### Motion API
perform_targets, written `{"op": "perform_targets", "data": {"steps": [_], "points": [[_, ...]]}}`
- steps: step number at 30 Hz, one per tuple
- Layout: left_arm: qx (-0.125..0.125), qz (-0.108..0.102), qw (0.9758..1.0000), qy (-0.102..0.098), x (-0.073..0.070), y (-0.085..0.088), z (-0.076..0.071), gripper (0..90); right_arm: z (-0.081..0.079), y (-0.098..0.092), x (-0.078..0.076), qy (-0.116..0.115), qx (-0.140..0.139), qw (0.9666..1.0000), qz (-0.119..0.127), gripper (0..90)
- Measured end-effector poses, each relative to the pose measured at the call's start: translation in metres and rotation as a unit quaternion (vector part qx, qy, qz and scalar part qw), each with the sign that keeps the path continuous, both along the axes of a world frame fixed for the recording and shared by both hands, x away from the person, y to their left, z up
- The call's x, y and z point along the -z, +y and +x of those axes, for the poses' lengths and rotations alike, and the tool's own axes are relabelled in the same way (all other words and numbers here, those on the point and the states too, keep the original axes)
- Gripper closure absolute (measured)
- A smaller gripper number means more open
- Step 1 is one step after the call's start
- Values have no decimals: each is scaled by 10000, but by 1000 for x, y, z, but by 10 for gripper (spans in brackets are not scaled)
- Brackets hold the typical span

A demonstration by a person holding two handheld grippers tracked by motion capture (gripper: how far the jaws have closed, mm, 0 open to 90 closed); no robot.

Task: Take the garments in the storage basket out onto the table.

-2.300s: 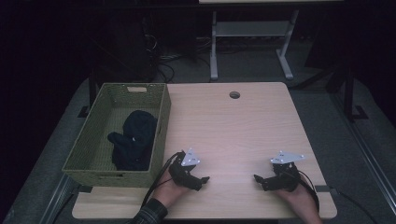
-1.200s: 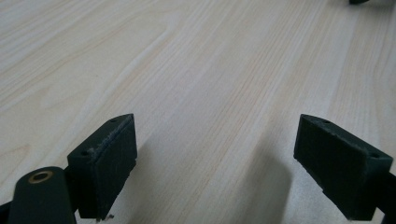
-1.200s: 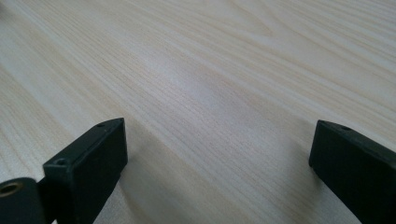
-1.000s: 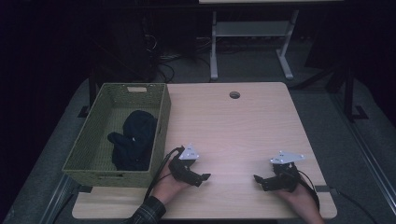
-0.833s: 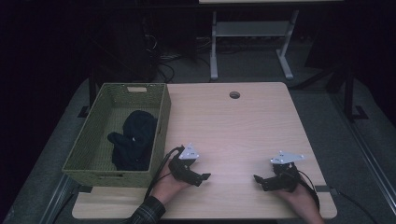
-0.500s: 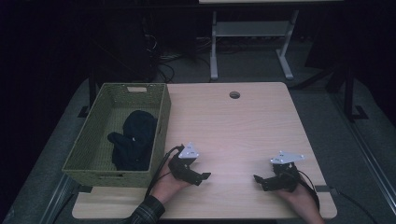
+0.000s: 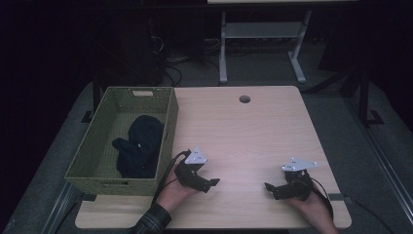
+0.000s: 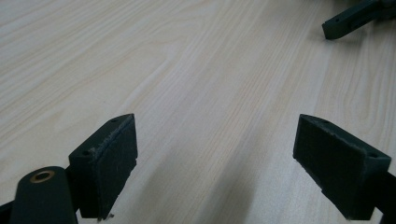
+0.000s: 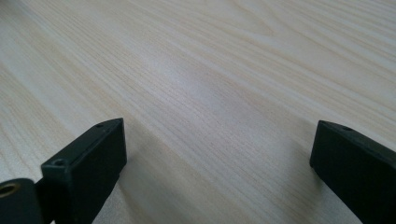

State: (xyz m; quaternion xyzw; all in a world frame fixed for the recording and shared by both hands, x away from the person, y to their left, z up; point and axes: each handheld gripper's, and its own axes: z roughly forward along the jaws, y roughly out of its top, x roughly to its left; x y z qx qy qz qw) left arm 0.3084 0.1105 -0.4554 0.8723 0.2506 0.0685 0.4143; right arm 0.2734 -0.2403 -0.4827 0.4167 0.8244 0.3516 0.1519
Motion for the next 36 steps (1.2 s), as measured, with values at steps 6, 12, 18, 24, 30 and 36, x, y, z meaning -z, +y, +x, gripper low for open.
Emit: {"op": "perform_targets", "data": {"steps": [6, 12, 18, 24, 30, 36], "points": [[-7, -36, 10000, -28, -3, 0, 0, 134, 0, 0, 0, 0, 0, 10000, 0, 32], [4, -27, 10000, -72, -7, 1, 1, 135, 0, 0, 0, 0, 0, 10000, 1, 32], [-5, -109, 9999, -90, -10, 1, 1, 135, 0, 0, 0, 2, 2, 10000, 3, 32], [7, -136, 9998, -111, -13, 2, 3, 135, 0, 0, 0, 3, 2, 10000, 2, 32], [17, -176, 9997, -145, -18, 3, 3, 135, 0, 0, 0, 4, 3, 10000, 3, 32], [49, -211, 9997, -104, -22, 3, 3, 135, 0, 0, 0, 2, 1, 10000, 1, 32]]}}
